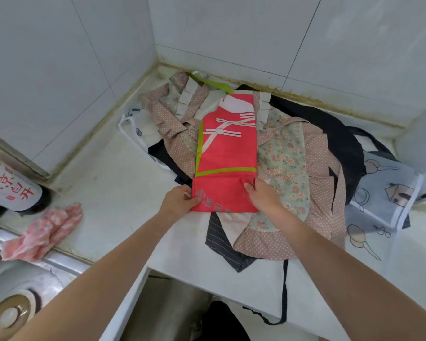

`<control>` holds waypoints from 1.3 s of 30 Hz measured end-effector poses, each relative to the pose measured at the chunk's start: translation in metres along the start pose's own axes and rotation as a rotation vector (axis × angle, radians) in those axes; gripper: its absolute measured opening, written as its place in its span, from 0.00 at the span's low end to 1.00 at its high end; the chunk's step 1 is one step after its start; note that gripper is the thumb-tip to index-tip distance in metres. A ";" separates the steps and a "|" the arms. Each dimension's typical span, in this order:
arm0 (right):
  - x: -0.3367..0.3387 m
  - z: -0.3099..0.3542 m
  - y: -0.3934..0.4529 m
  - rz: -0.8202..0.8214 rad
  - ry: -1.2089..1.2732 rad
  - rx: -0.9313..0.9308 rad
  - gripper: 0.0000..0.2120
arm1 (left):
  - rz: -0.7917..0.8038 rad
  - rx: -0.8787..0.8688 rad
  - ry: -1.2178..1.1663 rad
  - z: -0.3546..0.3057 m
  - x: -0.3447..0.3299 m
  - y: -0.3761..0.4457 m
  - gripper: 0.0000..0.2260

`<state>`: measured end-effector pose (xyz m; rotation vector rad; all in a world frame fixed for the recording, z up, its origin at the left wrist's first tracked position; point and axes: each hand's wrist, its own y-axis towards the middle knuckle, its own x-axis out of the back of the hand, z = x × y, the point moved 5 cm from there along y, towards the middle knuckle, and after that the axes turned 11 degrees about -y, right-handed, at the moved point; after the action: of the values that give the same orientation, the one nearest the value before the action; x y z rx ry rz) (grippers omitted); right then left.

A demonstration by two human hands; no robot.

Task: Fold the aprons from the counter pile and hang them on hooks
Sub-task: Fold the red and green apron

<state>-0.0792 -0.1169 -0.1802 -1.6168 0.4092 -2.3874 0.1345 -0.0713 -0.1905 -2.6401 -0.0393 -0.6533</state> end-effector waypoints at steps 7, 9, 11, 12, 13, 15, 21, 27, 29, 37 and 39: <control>-0.003 -0.002 0.003 -0.021 0.047 -0.103 0.22 | -0.026 -0.073 0.409 -0.021 -0.004 0.007 0.18; -0.003 -0.001 0.003 -0.013 0.043 -0.108 0.22 | -0.156 -0.311 0.636 -0.035 -0.006 -0.003 0.23; -0.001 0.000 0.001 -0.010 0.041 -0.112 0.21 | -0.146 -0.611 0.804 -0.044 -0.019 -0.010 0.26; 0.001 0.000 -0.001 -0.012 0.051 -0.111 0.20 | -0.032 -0.652 0.856 -0.043 -0.028 -0.013 0.29; 0.003 0.000 -0.002 -0.010 0.074 -0.108 0.19 | 0.096 -0.627 0.904 -0.040 -0.033 -0.012 0.33; 0.008 0.002 -0.007 -0.023 0.131 -0.075 0.14 | 0.228 -0.538 1.015 -0.029 -0.036 -0.004 0.38; 0.003 0.010 -0.030 -0.118 -0.614 0.552 0.35 | 0.234 -0.715 1.067 -0.023 -0.035 0.006 0.37; 0.004 0.004 -0.017 0.072 -0.462 0.556 0.32 | 0.262 -0.560 0.513 -0.026 -0.013 0.015 0.29; 0.018 0.002 -0.009 0.063 -0.184 0.453 0.27 | 0.210 -0.397 0.245 -0.028 0.002 0.022 0.24; 0.036 0.001 0.035 0.086 0.437 0.126 0.16 | -0.020 -0.148 -0.006 -0.039 0.001 0.045 0.19; 0.034 0.003 0.043 0.079 0.379 0.071 0.17 | -0.063 -0.126 0.051 -0.037 -0.001 0.050 0.19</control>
<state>-0.0873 -0.1690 -0.1652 -1.0938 0.4375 -2.6125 0.1231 -0.1321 -0.1808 -2.7511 -0.0690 -0.7667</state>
